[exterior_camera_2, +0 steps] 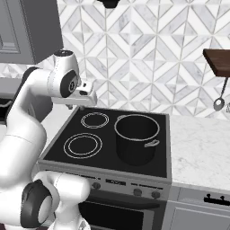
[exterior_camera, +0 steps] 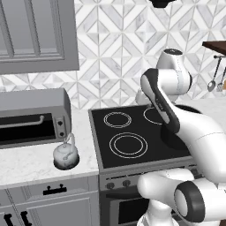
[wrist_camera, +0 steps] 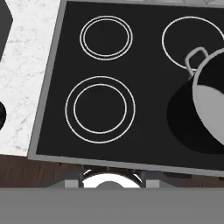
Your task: Pick the kettle from the counter and place it on a stove burner. Then turn the burner on.
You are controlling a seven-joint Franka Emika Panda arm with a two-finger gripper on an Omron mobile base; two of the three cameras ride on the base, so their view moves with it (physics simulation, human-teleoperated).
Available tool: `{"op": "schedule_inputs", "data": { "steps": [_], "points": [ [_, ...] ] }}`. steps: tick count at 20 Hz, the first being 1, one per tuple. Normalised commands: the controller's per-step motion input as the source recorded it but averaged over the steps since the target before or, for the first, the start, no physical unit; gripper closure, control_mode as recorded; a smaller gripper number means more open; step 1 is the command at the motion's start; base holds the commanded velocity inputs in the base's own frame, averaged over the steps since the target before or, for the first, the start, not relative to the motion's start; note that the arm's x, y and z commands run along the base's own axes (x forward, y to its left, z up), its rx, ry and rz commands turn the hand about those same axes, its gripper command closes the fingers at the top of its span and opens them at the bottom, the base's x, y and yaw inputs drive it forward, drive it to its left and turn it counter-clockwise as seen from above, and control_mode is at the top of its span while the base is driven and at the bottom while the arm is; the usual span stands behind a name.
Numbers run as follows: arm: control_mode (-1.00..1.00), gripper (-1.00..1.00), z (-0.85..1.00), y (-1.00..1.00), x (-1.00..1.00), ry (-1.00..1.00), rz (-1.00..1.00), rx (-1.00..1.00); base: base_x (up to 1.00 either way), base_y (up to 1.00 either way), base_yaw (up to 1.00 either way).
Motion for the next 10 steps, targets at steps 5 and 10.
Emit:
{"op": "schedule_inputs", "data": {
  "steps": [5,10],
  "points": [
    [-1.0,-1.0,-0.03,0.16,-0.07,-0.01,0.0,0.0,0.0,0.0,0.0],
    [-1.0,-1.0,-0.17,1.0,-0.24,-0.2,0.0,0.03,0.0,0.0,0.0]
  ]
}}
